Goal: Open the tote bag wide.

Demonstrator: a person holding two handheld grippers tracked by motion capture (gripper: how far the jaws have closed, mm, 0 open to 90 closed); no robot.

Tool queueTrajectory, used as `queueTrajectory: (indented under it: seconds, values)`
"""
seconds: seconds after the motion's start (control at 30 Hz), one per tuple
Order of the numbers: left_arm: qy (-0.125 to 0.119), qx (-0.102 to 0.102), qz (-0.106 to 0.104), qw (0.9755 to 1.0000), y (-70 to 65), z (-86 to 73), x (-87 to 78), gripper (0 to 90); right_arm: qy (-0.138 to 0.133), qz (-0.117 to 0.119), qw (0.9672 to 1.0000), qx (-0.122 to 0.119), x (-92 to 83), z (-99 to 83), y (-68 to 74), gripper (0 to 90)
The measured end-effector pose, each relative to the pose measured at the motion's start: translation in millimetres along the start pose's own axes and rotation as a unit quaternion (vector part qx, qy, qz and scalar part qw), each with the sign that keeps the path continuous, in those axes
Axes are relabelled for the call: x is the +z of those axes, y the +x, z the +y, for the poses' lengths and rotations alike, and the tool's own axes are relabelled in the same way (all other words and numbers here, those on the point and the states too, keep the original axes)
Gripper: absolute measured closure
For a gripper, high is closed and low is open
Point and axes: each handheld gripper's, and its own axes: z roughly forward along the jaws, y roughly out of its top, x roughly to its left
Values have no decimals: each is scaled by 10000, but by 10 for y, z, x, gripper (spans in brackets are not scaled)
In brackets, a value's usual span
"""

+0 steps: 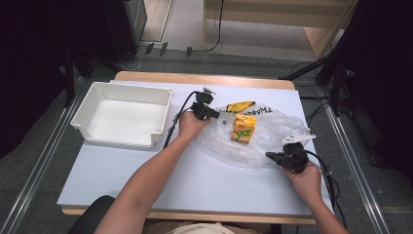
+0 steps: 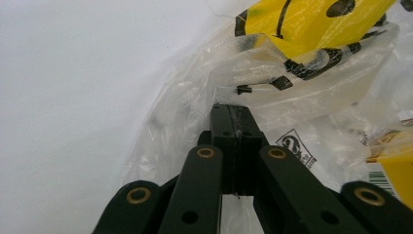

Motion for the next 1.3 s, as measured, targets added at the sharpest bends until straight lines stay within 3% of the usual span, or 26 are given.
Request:
queueTrajectory:
  seconds: [0.23,0.37,0.43,0.83,1.1,1.3]
  values:
    - [-8,-11,107,9999,30,2,-21,900,63,66,9999,-47,-91,-101,22,900]
    - [127,64,-36,9999,-25,-1,-41,900,93,105,9999,8,-84,-84,5,900]
    - [105,193,-72,9997,-66,-3,-75,900,147,99,9998,44,-84,-68,8,900]
    - [-51,339,-454,9984,-150,15,-273,900,182,-6,9998,118,-88,-2,4,900]
    - [-165,541,-721,9958,-222,10,-488,889,0,-96,9997,227,-159,141,58,881]
    - [-135,745,-1001,9921,-319,-39,-600,850,-99,-144,9989,424,-230,224,65,866]
